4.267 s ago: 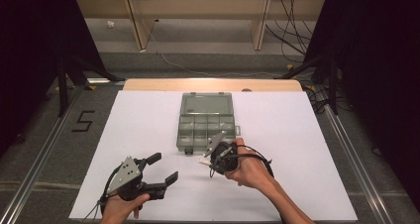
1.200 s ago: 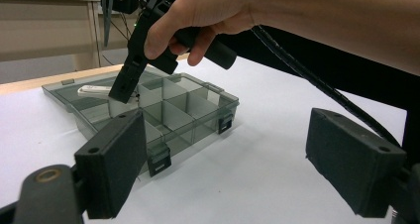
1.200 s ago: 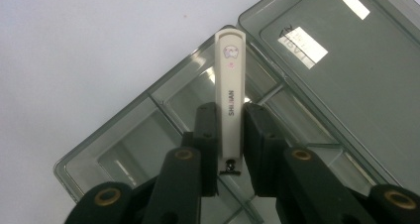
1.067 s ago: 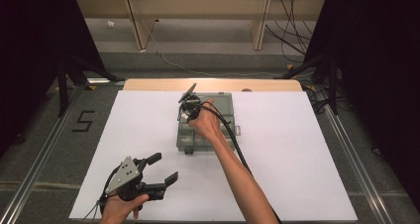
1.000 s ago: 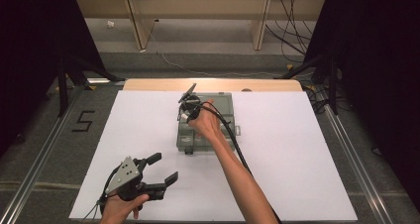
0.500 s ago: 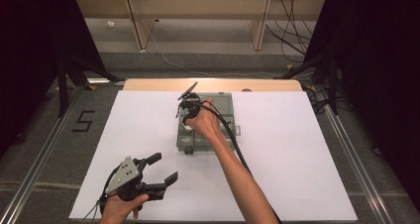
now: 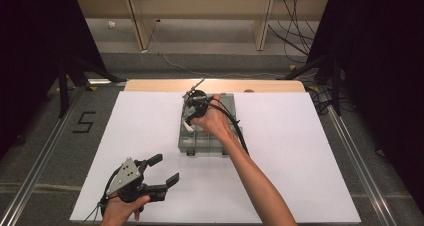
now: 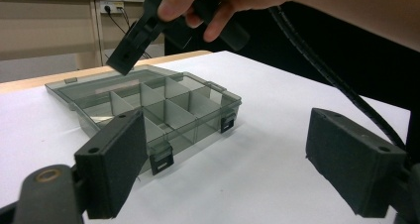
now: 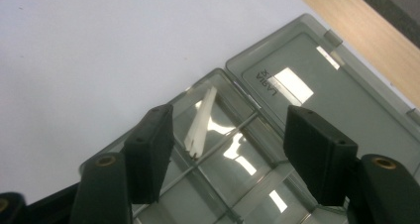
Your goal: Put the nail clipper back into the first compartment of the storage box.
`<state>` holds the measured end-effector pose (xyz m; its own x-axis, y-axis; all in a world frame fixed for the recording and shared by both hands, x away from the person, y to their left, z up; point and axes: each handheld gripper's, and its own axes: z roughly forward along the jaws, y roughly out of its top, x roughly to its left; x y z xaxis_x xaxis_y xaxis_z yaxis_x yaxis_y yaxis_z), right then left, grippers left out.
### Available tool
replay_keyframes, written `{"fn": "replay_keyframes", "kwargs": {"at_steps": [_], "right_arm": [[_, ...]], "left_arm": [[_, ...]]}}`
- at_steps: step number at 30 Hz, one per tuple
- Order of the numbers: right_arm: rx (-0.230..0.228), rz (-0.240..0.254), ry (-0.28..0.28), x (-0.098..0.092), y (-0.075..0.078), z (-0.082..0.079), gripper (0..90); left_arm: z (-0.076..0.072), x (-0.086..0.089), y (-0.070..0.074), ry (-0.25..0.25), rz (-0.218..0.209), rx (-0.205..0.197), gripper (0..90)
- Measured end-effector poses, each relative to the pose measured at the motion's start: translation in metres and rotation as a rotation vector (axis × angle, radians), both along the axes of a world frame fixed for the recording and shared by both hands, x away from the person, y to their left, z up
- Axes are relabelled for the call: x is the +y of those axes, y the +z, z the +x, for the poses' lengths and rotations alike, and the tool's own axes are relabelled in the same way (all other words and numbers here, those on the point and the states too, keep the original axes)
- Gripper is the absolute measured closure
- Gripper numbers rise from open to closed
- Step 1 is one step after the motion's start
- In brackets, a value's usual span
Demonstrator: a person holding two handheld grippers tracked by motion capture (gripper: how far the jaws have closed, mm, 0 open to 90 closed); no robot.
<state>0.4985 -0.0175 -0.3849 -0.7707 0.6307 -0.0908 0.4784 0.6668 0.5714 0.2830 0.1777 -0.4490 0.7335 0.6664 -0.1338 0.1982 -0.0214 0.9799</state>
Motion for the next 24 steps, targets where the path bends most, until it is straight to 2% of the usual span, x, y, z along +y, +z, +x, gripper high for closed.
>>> {"fn": "replay_keyframes", "kwargs": {"at_steps": [2,10,12,14,24], "right_arm": [[-0.002,0.050,0.045,-0.001,0.006,-0.006,33.0],[-0.018,0.057,0.059,-0.006,0.014,-0.016,30.6],[-0.036,0.051,0.088,-0.008,0.014,-0.022,30.5],[-0.035,0.048,0.089,-0.009,0.015,-0.024,30.1],[-0.055,0.103,0.094,-0.025,0.021,-0.039,28.2]], "left_arm": [[0.000,0.000,0.000,0.002,0.002,0.000,15.9],[0.000,0.000,0.000,0.002,0.003,0.001,15.9],[-0.001,0.001,0.000,0.009,0.014,0.008,15.9],[-0.001,0.001,0.000,0.009,0.015,0.007,15.9],[-0.001,0.000,0.000,0.009,0.010,0.010,15.9]]}}
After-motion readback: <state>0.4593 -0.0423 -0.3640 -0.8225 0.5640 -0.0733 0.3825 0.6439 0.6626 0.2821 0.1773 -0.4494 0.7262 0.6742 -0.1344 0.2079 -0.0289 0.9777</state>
